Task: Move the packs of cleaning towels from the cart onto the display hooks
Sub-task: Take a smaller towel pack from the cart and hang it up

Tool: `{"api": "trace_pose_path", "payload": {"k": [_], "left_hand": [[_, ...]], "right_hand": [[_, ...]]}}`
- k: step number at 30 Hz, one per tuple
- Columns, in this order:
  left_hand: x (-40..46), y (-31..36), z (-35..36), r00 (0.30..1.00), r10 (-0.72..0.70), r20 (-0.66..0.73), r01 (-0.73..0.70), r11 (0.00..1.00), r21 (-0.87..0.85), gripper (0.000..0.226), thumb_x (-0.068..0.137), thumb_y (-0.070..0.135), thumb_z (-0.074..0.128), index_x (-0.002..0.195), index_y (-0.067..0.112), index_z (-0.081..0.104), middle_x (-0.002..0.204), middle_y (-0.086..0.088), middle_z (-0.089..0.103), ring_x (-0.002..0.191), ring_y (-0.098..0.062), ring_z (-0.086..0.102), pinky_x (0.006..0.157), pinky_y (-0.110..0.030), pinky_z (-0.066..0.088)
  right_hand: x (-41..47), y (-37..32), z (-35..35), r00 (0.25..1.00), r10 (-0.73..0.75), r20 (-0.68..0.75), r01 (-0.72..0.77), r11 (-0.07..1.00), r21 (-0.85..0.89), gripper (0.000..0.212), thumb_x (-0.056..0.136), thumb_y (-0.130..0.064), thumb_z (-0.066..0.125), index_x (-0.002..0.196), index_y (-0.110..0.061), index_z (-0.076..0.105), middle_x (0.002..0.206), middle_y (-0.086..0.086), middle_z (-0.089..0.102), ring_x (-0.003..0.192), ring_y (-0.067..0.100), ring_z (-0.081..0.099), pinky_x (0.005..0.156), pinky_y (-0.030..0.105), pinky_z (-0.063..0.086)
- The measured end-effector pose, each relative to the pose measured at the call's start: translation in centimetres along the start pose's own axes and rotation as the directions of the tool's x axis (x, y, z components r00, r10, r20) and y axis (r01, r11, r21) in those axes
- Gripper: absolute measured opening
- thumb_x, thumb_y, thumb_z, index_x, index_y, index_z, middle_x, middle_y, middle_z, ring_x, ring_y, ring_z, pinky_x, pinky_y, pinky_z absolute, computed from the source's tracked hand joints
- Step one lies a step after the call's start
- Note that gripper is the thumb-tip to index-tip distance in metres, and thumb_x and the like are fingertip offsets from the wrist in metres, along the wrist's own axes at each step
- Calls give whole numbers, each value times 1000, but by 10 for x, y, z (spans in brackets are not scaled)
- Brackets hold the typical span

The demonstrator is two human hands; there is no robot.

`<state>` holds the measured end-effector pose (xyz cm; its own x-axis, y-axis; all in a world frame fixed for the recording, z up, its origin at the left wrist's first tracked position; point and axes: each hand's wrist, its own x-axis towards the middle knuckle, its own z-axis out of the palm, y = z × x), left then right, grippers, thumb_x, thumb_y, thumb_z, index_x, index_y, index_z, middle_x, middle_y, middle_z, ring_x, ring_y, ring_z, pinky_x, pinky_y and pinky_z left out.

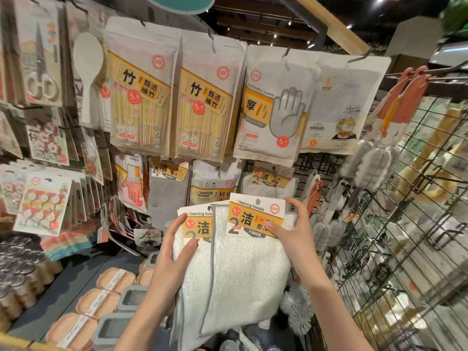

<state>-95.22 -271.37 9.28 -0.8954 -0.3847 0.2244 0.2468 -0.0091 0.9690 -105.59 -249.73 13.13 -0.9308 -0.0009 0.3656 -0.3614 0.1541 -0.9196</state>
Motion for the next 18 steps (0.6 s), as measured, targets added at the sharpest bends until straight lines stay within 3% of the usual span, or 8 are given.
{"api": "trace_pose_path", "payload": {"k": [3, 7, 18], "left_hand": [[3, -1, -1, 1000, 2, -3, -2, 1000, 16, 47, 94, 15, 56, 124, 50, 45, 107, 52, 50, 101, 30, 45, 75, -1, 38], [8, -4, -2, 1000, 4, -4, -3, 999, 44, 48, 94, 15, 55, 126, 49, 44, 108, 54, 47, 100, 32, 42, 77, -5, 36], [25, -6, 3, 999, -30, -21, 30, 999, 12, 48, 93, 17, 56, 125, 52, 45, 107, 52, 49, 96, 33, 43, 82, -15, 35]], "right_hand": [[7, 1, 0, 998, -18, -54, 18, 1000, -10, 60, 74, -1, 75, 107, -40, 45, 110, -30, 43, 91, -32, 41, 66, -2, 39], [20, 5, -3, 998, -15, -60, 15, 1000, 7, 40, 77, 4, 70, 96, -27, 52, 106, -17, 53, 87, -21, 53, 62, 0, 43], [57, 13, -5, 983, -51, -177, 57, 998, 32, 36, 76, 10, 68, 99, -13, 53, 101, -14, 54, 86, -14, 55, 63, 3, 44]]}}
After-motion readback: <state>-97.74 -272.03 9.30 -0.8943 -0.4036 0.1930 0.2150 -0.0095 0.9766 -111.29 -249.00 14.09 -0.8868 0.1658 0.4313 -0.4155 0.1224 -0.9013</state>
